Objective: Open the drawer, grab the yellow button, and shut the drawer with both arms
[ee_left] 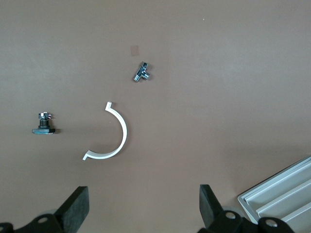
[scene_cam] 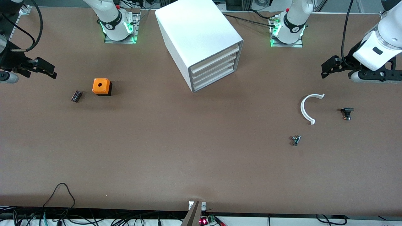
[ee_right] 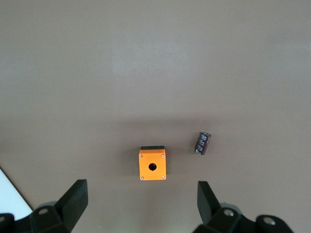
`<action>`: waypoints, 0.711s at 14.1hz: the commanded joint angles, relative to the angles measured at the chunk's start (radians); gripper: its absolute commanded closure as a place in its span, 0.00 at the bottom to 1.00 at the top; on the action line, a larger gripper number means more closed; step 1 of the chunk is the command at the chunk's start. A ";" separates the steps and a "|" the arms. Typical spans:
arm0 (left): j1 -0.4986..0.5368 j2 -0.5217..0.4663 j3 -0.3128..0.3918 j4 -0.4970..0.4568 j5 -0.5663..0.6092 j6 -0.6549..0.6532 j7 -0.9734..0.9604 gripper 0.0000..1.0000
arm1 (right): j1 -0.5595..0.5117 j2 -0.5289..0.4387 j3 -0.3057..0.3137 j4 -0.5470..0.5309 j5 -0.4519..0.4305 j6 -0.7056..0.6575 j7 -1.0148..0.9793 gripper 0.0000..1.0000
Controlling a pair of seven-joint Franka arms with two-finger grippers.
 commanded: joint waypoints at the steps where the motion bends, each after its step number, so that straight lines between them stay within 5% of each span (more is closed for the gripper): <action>1: 0.004 0.018 -0.006 0.035 0.024 -0.031 0.005 0.00 | -0.010 -0.008 0.004 0.008 0.007 -0.012 -0.017 0.00; 6: -0.011 0.071 -0.023 -0.037 -0.002 -0.077 0.017 0.00 | -0.010 -0.008 0.004 0.008 0.009 -0.012 -0.017 0.00; 10: 0.008 0.149 -0.025 -0.066 -0.309 -0.234 0.245 0.00 | -0.010 -0.008 0.004 0.008 0.007 -0.011 -0.017 0.00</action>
